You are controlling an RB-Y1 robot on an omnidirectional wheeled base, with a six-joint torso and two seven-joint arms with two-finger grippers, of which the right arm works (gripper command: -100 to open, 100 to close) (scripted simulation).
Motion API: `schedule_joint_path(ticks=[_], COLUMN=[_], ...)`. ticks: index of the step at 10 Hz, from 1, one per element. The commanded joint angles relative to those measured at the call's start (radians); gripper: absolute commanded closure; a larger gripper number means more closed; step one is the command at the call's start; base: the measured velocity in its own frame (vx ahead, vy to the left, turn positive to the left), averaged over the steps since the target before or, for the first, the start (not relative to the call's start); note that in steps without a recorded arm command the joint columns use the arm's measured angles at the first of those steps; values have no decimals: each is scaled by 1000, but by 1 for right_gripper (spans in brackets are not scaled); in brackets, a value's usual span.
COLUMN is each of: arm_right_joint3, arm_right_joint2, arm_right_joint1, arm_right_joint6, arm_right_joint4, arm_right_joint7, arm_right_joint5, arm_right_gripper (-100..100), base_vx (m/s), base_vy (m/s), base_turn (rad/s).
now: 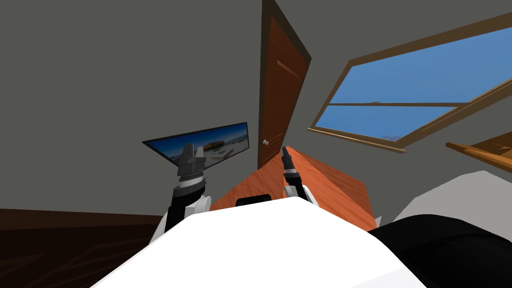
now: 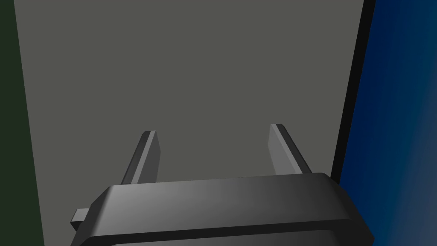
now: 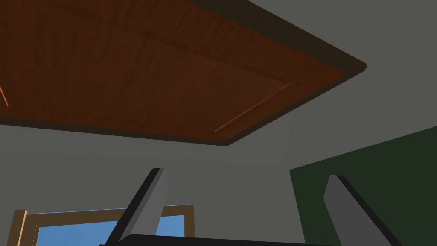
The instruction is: Pull the door open
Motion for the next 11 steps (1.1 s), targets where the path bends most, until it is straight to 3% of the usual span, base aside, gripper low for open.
schedule_joint_path(ticks=[1,11], arm_right_joint3=[-6,-41], arm_right_joint2=[-7,-35], arm_right_joint1=[-13,-89], arm_right_joint6=[-13,-119], arm_right_joint4=[39,313], arm_right_joint7=[36,281], arm_right_joint5=[17,137], arm_right_gripper=[-100,-100], base_vx=[93,89], base_vy=[-62,-75], base_turn=[64,81])
